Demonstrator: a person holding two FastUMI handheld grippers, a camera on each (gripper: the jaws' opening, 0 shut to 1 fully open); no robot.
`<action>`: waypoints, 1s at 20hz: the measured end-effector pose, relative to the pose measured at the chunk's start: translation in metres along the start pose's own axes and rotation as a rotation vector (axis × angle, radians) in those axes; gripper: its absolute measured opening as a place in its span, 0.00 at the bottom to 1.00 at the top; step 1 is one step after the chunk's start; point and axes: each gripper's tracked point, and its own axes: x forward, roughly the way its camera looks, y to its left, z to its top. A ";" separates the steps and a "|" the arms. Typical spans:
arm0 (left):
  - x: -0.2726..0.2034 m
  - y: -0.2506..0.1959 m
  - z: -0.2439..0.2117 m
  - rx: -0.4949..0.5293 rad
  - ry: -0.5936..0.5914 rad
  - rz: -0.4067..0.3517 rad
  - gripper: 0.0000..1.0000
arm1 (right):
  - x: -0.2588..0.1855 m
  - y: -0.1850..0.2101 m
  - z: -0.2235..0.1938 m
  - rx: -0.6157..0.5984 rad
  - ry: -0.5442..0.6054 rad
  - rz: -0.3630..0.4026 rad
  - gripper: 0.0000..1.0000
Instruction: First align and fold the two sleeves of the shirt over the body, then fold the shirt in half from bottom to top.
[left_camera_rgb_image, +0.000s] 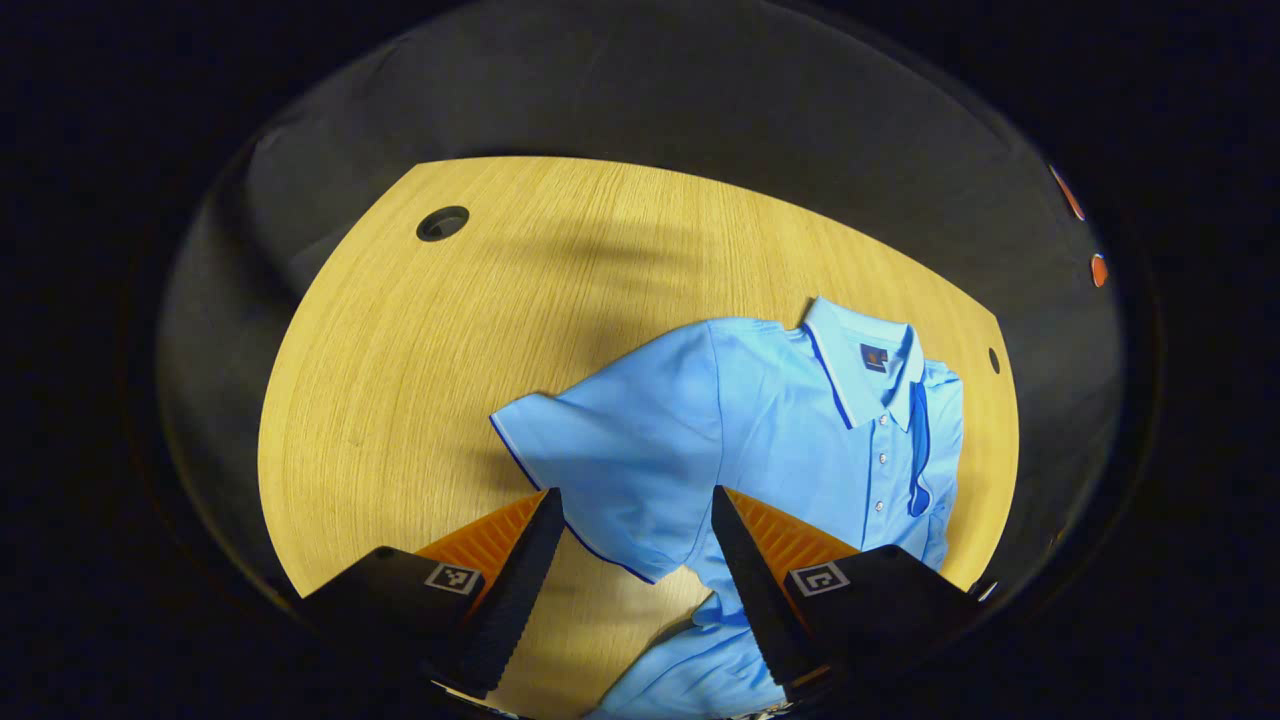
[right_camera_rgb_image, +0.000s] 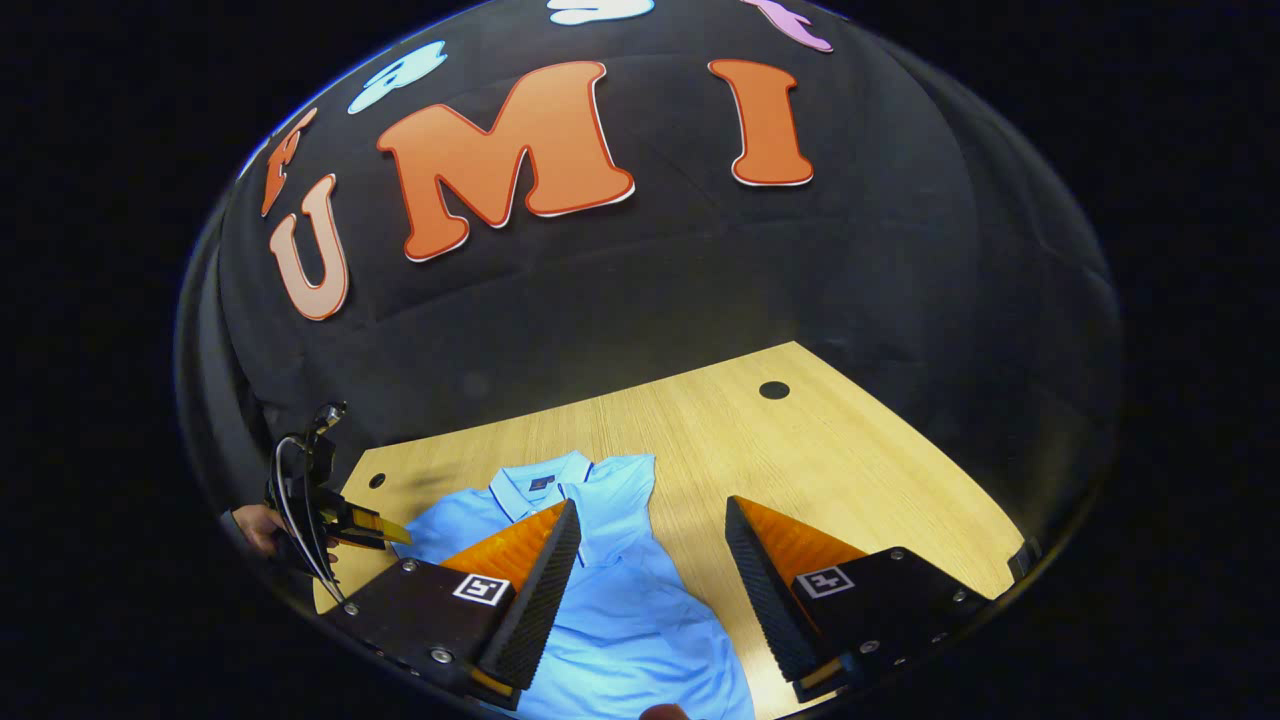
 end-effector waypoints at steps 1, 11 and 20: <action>0.003 0.002 0.000 -0.003 0.015 0.009 0.96 | -0.003 -0.002 0.002 -0.004 -0.013 -0.004 0.89; 0.040 0.029 0.003 -0.017 0.091 0.146 0.87 | -0.046 -0.021 0.010 -0.009 -0.052 -0.021 0.89; 0.037 -0.010 0.007 -0.002 0.060 0.031 0.12 | -0.071 -0.038 0.007 -0.007 -0.052 -0.049 0.90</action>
